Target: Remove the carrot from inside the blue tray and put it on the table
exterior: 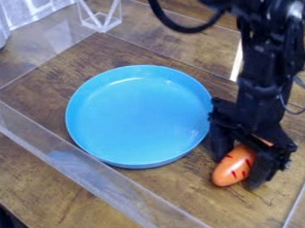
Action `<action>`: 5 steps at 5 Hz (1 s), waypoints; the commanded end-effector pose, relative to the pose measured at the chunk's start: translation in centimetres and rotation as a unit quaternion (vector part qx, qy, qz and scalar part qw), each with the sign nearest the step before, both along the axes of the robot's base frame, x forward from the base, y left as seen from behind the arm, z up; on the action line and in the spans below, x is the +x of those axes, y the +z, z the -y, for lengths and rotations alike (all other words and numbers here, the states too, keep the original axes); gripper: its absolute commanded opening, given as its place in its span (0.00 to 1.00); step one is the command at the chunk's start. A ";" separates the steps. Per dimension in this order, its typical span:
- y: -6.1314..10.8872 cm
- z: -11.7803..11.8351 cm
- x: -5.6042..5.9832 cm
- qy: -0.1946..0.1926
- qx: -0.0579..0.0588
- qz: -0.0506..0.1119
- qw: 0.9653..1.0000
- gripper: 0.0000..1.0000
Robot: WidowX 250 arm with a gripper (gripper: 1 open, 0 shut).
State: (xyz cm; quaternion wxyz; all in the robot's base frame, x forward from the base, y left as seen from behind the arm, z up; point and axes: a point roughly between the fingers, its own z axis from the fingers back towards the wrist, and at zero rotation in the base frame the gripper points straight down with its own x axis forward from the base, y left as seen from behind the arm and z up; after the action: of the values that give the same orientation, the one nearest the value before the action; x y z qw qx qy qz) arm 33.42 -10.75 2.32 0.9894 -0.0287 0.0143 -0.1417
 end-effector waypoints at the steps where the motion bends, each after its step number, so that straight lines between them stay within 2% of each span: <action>1: 0.6 0.7 0.5 -0.007 -0.003 0.013 1.000 0.00; 5: 3.6 0.1 1.5 -0.011 0.007 0.032 0.999 0.00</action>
State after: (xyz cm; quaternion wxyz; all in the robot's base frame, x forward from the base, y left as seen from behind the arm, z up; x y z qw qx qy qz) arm 33.70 -10.42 3.01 0.9883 -0.0123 0.0302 -0.1490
